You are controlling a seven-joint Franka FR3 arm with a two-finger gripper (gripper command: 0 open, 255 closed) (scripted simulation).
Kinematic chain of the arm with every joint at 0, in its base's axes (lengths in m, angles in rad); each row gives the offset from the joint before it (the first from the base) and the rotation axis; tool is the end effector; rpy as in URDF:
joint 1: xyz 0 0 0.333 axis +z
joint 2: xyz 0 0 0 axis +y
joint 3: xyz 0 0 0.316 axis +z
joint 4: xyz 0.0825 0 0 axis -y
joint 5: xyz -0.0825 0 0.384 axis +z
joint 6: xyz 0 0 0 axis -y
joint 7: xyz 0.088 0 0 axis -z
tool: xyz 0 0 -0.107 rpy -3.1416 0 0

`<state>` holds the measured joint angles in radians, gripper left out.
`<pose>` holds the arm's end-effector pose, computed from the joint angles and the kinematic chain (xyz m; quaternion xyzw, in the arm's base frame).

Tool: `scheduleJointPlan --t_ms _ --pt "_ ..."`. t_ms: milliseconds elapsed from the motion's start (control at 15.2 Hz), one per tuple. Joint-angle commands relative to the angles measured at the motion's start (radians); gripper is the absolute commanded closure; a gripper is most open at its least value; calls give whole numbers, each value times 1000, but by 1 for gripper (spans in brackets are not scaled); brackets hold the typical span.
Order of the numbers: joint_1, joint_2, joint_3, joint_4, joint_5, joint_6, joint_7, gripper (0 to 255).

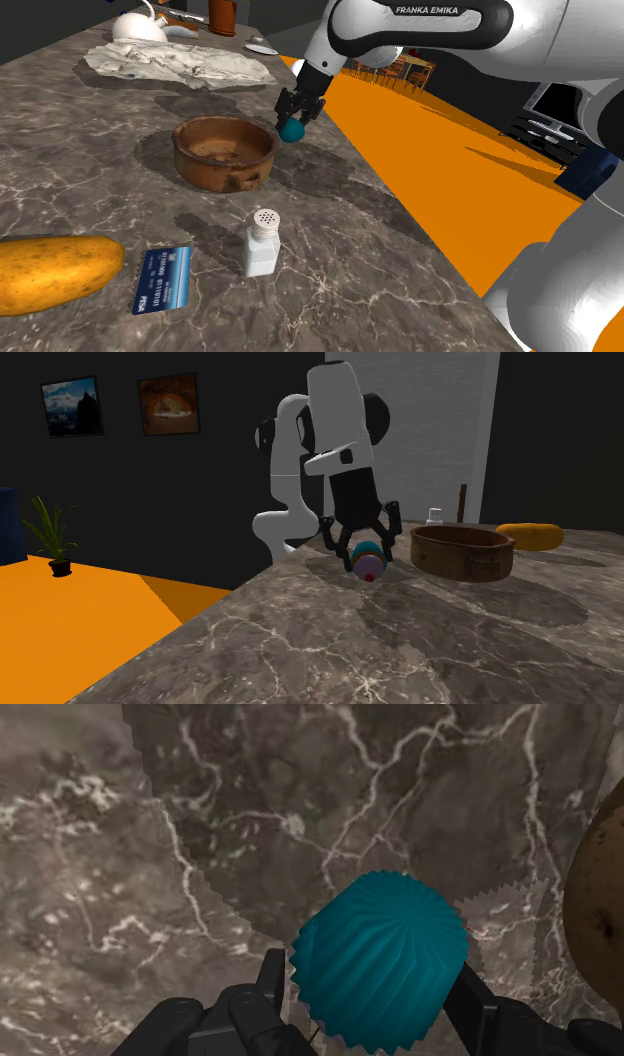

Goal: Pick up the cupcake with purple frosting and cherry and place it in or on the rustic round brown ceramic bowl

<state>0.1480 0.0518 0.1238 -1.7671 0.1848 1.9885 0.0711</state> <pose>0.5717 0.1697 0.5407 -0.9899 -0.0690 -0.0678 0.1035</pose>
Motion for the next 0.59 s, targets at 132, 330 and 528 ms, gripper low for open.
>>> scheduleJointPlan --t_ms 132,330,528 --pt "-1 -2 -1 46 -3 -48 8 255" --pt "-1 -1 -1 88 -6 -88 15 255" --pt "-1 3 -1 133 -9 -128 22 255"
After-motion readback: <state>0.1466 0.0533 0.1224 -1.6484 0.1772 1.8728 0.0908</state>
